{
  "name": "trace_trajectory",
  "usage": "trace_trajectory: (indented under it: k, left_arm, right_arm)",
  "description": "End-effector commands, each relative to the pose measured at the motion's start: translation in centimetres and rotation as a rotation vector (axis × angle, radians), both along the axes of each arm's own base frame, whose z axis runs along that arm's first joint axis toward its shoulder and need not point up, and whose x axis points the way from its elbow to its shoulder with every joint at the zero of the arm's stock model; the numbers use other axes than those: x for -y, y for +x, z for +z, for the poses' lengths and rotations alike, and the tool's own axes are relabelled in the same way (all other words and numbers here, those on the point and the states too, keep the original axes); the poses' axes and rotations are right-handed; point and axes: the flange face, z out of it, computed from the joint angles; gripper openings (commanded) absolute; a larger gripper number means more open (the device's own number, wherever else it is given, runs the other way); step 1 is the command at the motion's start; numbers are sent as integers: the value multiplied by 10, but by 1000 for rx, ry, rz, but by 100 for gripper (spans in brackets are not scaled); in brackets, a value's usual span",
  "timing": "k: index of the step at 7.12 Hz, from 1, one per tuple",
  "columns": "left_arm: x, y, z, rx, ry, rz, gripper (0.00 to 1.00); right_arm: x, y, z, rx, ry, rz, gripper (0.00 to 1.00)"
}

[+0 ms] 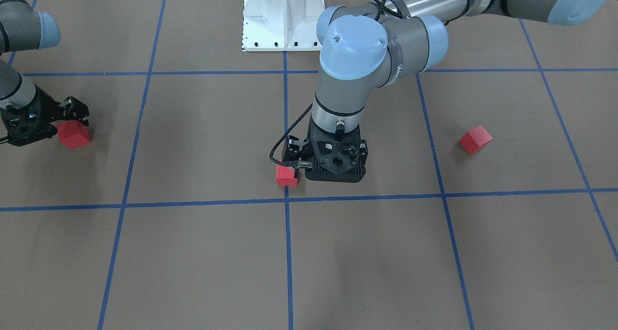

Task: Form red blocks into L shape at center
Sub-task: 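Grasp the red cube with the right gripper and carry it toward the center cube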

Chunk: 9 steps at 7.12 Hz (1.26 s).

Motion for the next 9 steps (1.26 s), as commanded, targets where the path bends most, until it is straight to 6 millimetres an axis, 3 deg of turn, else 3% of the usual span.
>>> trace_trajectory:
  k: [1,2,3,5,6,7,8,9]
  left_arm:
    - [0,0,7,5,-6,2,100]
    - [0,1,9,5,-6,2,100]
    - [-1,1,9,5,-6,3,100]
    - [1,-2,9,6,1,5,100]
    - [3,-6,18,21,20,26,100]
    - [4,-17,37,40,50,49,100]
    - [11,-47,72,75,87,66,100]
    - [17,-90,115,101,120,100,100]
  right_arm:
    - [-2,-1,4,0,-12,-6,49]
    - [-2,-3,2,1,-7,-9,3]
    - [-2,-2,-2,7,-1,-9,0]
    - [4,7,-55,51,-5,1,0]
    - [22,4,-111,46,-37,15,0]
    - [48,-15,-173,26,-61,19,0]
    - [70,-50,-241,8,-90,15,0]
    - [57,-95,-287,4,-146,35,0]
